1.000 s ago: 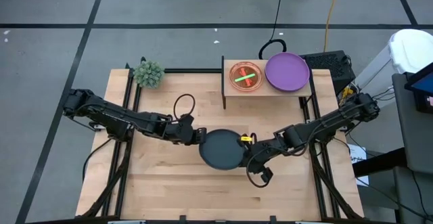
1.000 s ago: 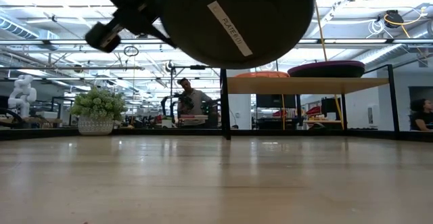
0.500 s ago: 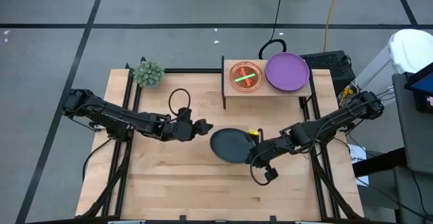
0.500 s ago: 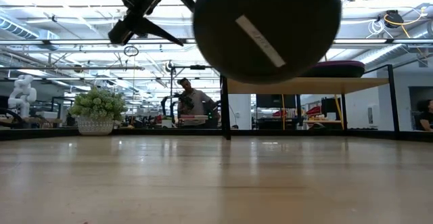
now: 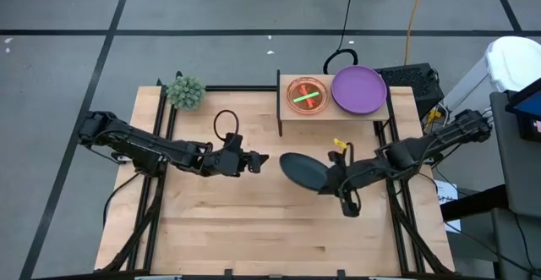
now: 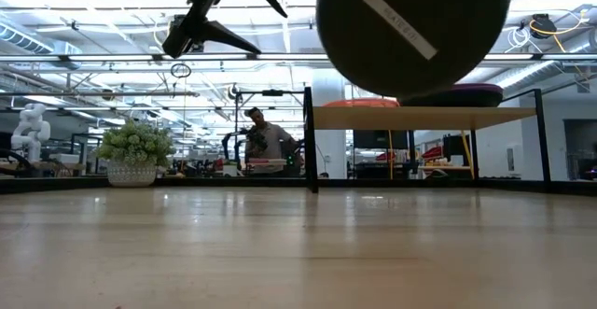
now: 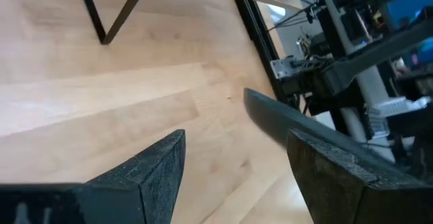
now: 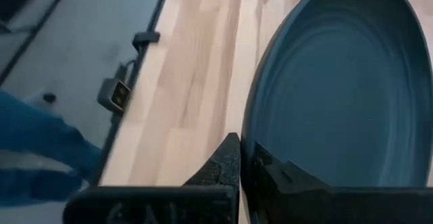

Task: Place and stack plates onto a shelf
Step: Stack the black plate on the violet plate on the shelf

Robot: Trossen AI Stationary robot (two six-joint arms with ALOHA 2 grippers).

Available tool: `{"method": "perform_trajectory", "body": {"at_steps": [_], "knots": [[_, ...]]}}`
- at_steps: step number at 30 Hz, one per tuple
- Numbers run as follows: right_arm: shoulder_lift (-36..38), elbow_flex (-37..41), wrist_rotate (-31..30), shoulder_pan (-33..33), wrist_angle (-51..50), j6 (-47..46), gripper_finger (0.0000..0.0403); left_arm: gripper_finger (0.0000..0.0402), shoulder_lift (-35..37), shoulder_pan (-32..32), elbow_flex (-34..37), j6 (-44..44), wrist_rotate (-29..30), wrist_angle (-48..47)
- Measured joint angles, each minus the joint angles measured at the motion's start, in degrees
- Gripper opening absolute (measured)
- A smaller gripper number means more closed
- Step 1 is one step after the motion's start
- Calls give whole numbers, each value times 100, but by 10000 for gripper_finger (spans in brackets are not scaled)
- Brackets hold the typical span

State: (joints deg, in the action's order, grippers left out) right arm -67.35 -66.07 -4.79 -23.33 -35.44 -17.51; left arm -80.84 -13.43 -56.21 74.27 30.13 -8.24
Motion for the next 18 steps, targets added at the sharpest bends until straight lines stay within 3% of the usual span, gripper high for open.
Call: {"method": "perform_trajectory", "body": {"at_steps": [10,18], "knots": [[354,-46,-14,7,-122,-1021,0,261,-2,0,0,-746,-72,133],[252,-789,-751,173,-507,-528,0,261,-2,26,0,-1367,-627,119]]}}
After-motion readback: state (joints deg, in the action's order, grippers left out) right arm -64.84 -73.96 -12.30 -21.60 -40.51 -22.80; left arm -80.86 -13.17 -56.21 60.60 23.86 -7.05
